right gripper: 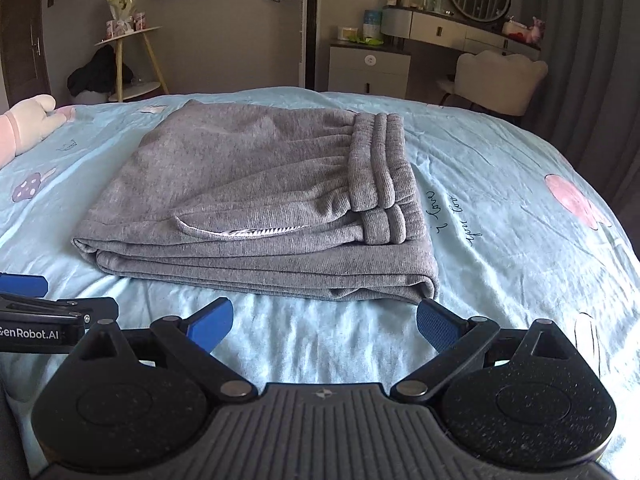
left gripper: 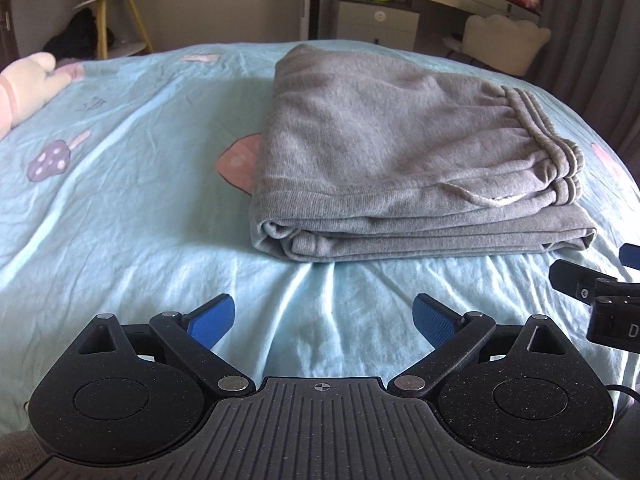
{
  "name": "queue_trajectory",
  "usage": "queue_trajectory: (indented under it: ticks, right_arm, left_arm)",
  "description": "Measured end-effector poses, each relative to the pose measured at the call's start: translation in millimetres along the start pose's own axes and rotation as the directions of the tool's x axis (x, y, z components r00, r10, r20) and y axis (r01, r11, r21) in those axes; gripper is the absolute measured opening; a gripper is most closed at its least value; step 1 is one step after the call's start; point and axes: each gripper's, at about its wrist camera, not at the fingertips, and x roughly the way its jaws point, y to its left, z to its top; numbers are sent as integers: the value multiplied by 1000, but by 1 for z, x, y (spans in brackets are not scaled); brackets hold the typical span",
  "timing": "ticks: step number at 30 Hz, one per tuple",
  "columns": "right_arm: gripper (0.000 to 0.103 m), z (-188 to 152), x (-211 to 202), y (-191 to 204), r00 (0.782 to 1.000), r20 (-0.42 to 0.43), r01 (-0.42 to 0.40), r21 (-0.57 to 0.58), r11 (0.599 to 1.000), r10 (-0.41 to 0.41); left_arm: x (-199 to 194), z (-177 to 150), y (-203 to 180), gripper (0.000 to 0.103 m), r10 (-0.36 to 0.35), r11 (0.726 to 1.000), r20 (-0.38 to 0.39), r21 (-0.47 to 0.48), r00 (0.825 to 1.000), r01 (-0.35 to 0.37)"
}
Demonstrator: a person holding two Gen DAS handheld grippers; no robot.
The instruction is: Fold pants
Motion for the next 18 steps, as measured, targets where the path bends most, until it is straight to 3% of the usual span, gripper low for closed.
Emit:
queue_trajectory:
  ticks: [18]
  right_arm:
    - [98,0,-2,1,1000,5,4,-3,1000,-4]
  left_arm:
    - [1,-1,-2,100,-8,1000,-10,6,1000,8]
